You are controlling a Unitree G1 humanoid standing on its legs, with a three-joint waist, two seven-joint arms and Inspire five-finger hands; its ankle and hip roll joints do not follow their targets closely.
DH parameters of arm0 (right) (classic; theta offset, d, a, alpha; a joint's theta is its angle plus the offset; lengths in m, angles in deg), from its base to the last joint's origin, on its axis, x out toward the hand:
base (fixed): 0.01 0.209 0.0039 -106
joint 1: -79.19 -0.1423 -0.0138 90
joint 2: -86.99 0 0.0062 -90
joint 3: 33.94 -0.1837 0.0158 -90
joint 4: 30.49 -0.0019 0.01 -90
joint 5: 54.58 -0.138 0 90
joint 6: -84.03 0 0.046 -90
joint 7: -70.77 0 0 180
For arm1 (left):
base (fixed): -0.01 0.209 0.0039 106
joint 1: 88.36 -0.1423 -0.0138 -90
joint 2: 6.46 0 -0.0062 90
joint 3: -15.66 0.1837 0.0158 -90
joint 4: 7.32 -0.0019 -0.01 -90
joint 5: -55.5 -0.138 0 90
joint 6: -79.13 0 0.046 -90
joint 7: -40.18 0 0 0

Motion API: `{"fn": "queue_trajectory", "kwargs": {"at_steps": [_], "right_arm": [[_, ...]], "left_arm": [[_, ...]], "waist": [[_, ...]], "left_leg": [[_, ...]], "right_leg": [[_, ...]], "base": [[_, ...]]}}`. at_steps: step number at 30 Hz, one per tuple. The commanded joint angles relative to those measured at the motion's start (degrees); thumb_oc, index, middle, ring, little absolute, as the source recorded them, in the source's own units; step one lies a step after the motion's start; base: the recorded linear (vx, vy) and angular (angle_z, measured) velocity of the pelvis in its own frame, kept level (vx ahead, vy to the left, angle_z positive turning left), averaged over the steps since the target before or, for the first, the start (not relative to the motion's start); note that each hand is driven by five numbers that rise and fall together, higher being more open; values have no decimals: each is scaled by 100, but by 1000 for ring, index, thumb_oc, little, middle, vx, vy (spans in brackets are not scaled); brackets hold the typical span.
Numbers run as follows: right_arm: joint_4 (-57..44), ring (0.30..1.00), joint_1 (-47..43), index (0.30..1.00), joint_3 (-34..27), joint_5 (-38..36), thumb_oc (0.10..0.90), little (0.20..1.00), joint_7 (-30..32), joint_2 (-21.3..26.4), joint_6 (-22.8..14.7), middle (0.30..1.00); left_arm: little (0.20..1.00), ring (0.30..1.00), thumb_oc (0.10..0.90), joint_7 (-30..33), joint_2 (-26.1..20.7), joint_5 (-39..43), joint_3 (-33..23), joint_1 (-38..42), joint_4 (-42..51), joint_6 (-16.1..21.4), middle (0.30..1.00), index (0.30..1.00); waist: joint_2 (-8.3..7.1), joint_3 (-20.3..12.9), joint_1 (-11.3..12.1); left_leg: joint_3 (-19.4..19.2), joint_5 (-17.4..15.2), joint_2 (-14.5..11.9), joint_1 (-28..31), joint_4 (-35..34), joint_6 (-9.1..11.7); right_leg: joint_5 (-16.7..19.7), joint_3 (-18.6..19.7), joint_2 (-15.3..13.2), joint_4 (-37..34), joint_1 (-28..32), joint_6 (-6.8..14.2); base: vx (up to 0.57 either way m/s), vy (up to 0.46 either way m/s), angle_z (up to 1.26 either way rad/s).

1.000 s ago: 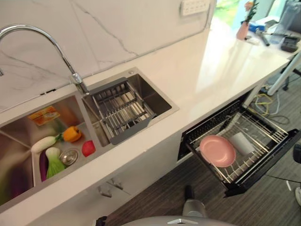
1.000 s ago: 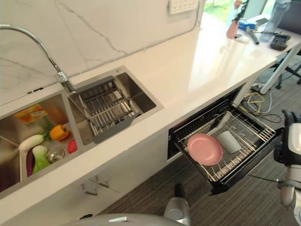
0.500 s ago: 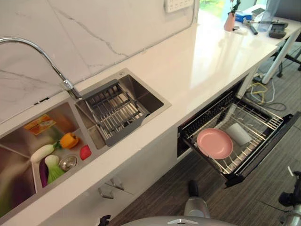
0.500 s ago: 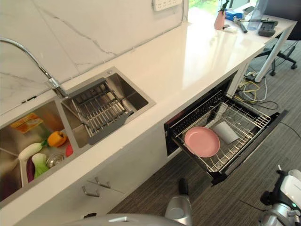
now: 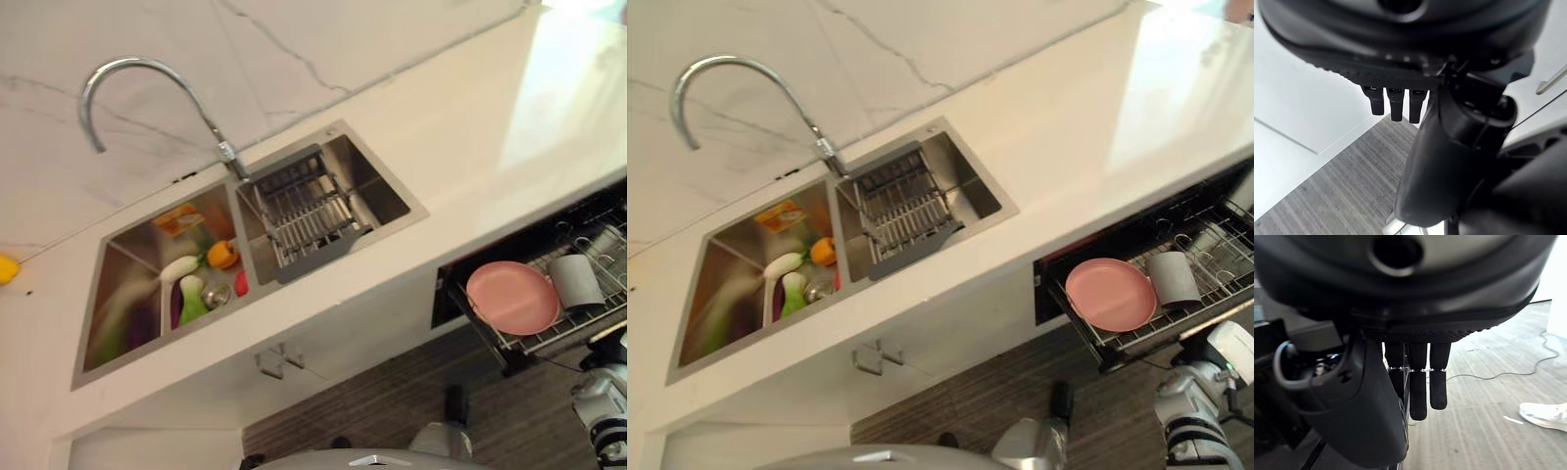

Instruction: Place the dishes in the dishwasher.

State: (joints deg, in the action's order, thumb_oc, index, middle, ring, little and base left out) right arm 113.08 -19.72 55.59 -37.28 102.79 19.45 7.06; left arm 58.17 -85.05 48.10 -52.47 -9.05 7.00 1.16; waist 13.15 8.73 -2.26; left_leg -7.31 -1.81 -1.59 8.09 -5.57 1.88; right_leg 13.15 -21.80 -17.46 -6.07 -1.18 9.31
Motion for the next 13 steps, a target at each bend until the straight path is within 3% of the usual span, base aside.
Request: {"fn": "queue_trajectory", "kwargs": {"at_steps": [1,2,3,4,9,12,13], "right_arm": [[-1059,392,-1729,392,867,401,461,392,577,-167,-1281,392],[-984,526,-1859,526,911,365,551,526,607,-196,-1321,526],[-888,742,-1938,742,962,380,695,742,631,-233,-1421,742],[-840,900,-1885,900,1034,408,800,900,651,-317,-1481,900],[-609,900,-1298,900,1244,532,800,900,698,-674,-1884,900],[402,900,-774,900,1389,474,800,900,901,-1011,-2276,900],[960,900,-399,900,1443,337,800,900,972,-1337,-2404,900]], "left_arm": [[900,900,800,-495,-319,224,270,397,434,335,900,900],[900,900,800,-598,-374,347,288,388,518,352,900,900],[900,900,800,-957,-378,598,275,359,546,399,900,900],[900,900,800,-1153,-416,694,304,355,623,392,900,900],[900,900,800,-1449,-405,1017,-110,497,478,234,900,900],[900,900,800,-1568,-325,1055,-302,641,327,76,900,900],[900,900,800,-1632,-244,1078,-404,720,215,-2,900,900]], "waist": [[-579,-202,669],[-569,-248,718],[-566,-284,836],[-564,-307,864],[-676,-389,948],[-763,-472,969],[-801,-503,964]], "left_leg": [[581,-13,-451,-257,57,675],[688,32,-484,-302,57,706],[751,86,-525,-328,57,753],[803,113,-565,-354,57,786],[1028,219,-714,-442,57,912],[1140,275,-798,-487,57,961],[1173,290,-833,-487,57,998]], "right_leg": [[-467,-277,-347,107,407,443],[-498,-417,-326,107,485,435],[-530,-557,-320,107,561,417],[-550,-665,-303,107,630,406],[-675,-977,-154,107,859,316],[-750,-1123,-46,107,957,259],[-768,-1178,4,107,1014,232]], "base": [[7,-102,81],[3,-96,77],[4,-86,80],[8,-90,83],[3,-75,52],[25,-20,32],[41,0,39]]}}
